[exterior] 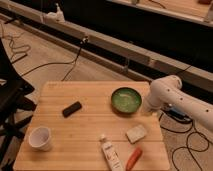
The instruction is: Push the ceramic bowl across the table
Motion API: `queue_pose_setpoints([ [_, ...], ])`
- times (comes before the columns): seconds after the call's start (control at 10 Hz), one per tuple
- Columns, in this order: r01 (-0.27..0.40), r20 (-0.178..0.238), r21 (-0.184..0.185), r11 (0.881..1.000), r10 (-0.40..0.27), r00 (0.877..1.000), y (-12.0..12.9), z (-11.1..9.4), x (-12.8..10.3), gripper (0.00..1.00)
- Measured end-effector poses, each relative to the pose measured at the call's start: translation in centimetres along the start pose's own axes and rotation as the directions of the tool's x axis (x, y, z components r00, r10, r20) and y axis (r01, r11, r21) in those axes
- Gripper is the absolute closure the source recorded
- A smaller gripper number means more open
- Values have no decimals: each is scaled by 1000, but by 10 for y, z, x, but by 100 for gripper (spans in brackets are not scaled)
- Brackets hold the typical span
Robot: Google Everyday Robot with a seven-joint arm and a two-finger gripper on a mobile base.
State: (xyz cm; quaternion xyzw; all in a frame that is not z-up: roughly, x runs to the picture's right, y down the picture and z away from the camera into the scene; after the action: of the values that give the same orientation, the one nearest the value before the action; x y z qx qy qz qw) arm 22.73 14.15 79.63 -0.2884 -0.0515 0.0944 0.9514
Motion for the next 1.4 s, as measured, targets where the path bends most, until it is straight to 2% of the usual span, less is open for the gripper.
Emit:
queue_pose_setpoints([
  [0.2,-2,-11,-1,1000,2,1000,-1,2,3,100],
  [0.4,-41,-48,-6,999,40,998,-7,18,22,100],
  [0.9,-45,-43,28,999,47,998,-40,57,33,100],
  [1.2,-52,-72,11,999,53,996,-55,78,46,100],
  [1.4,-48,-76,12,999,49,996,-66,84,44,100],
])
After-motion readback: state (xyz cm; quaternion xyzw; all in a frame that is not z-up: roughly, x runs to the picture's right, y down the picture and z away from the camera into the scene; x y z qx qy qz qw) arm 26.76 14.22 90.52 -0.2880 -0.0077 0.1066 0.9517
